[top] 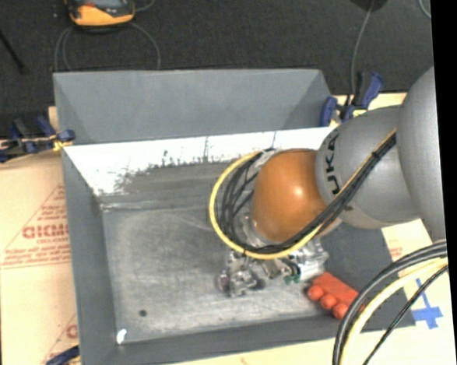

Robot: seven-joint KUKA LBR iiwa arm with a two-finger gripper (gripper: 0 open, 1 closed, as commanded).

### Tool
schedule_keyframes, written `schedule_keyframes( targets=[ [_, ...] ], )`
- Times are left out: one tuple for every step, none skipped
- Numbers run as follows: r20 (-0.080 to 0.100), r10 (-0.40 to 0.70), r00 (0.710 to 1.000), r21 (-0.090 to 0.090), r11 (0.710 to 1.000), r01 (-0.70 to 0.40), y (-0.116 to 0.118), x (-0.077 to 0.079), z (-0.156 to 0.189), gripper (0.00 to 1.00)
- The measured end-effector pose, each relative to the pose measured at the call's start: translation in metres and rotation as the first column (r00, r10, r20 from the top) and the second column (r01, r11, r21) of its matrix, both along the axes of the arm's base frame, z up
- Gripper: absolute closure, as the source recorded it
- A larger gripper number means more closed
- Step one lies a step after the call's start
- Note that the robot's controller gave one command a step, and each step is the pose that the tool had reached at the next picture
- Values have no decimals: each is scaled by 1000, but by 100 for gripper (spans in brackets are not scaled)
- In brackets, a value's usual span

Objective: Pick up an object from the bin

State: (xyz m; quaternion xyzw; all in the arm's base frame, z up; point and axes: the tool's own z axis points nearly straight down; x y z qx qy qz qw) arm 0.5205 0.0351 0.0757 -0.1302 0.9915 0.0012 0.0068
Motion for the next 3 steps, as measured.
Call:
schedule_keyframes(
  targets=[
    [-4,37,999,-4,999,-37,9,-3,87,100],
    [-5,41,999,-5,999,-41,3,5,120,100],
    [-5,334,942,-7,942,-334,-11,35,178,100]
  ],
)
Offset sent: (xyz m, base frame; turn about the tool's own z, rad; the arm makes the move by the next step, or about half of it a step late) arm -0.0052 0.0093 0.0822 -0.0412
